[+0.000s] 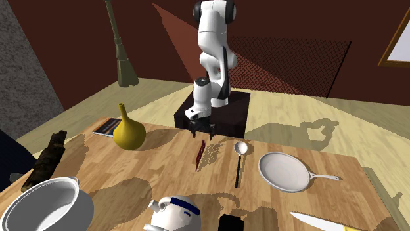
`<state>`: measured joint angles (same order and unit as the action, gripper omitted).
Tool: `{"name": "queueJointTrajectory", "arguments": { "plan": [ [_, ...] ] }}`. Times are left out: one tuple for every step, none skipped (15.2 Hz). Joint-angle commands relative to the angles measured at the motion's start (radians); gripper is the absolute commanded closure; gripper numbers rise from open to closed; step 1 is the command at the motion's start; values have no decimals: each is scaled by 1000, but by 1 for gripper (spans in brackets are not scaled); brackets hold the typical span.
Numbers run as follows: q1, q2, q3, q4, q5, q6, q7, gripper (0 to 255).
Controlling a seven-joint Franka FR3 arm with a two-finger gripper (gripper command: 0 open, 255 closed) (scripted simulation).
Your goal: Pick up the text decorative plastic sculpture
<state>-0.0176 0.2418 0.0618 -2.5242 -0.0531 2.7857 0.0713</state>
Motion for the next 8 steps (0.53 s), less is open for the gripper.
{"name": "queueJointTrajectory", "arguments": {
  "plan": [
    [2, 30, -4, 5, -6, 25, 3, 0],
    [4, 54, -8, 9, -11, 46, 7, 0],
    [4, 54, -8, 9, -11, 46, 7, 0],
    [4, 54, -8, 9, -11, 46, 7, 0],
    [4, 55, -8, 10, -10, 45, 6, 255],
    [4, 55, -8, 10, -11, 46, 6, 255],
    [4, 55, -8, 9, -11, 46, 6, 255],
    [4, 55, -8, 9, -11, 46, 6, 255]
  ]
}}
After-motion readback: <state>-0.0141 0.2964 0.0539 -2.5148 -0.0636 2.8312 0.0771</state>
